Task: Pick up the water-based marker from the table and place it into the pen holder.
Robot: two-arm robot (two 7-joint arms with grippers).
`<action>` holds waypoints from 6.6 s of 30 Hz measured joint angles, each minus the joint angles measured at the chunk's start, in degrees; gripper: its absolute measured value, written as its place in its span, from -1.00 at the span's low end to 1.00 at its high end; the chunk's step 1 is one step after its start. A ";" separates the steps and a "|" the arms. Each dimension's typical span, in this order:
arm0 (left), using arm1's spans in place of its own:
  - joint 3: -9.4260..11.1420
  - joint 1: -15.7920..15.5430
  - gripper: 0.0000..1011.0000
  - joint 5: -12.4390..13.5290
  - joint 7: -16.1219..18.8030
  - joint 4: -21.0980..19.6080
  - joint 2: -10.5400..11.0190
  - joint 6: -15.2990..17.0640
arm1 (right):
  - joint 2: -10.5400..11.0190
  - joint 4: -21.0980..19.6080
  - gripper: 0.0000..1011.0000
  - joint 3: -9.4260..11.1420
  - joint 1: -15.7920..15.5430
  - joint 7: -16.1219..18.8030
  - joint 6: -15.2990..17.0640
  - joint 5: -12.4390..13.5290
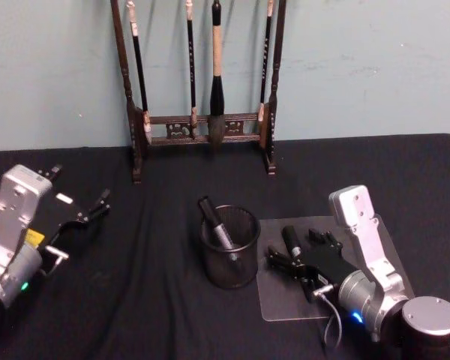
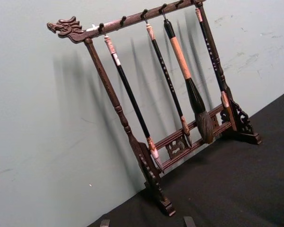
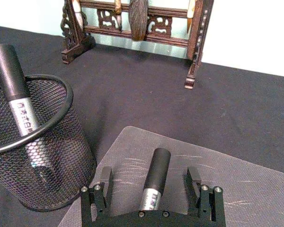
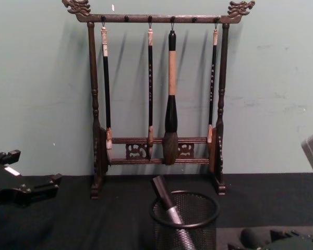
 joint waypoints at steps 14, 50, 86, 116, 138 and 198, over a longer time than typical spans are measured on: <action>0.00 0.00 1.00 0.00 0.00 0.00 0.00 0.00 | 0.15 0.84 0.98 -0.48 0.39 -0.34 0.24 -0.13; 0.00 0.00 1.00 0.00 0.00 0.00 0.00 0.00 | 0.22 1.22 0.43 -0.79 0.54 -0.62 0.25 -1.05; 0.00 0.00 1.00 0.00 0.00 0.00 0.00 0.00 | -0.32 1.21 -0.52 0.11 0.02 -0.12 -2.31 0.37; 0.00 0.00 1.00 0.00 0.00 0.00 0.00 0.00 | 2.02 -0.10 -0.52 0.62 -1.71 4.55 -17.09 9.89; 0.00 0.00 1.00 0.00 0.00 0.00 0.00 0.00 | 3.26 -0.37 -0.52 -0.10 -0.36 4.85 -21.80 10.62; 0.00 0.00 1.00 0.00 0.00 0.00 0.00 0.00 | -1.81 12.09 -0.52 -8.41 13.35 9.78 -27.55 8.37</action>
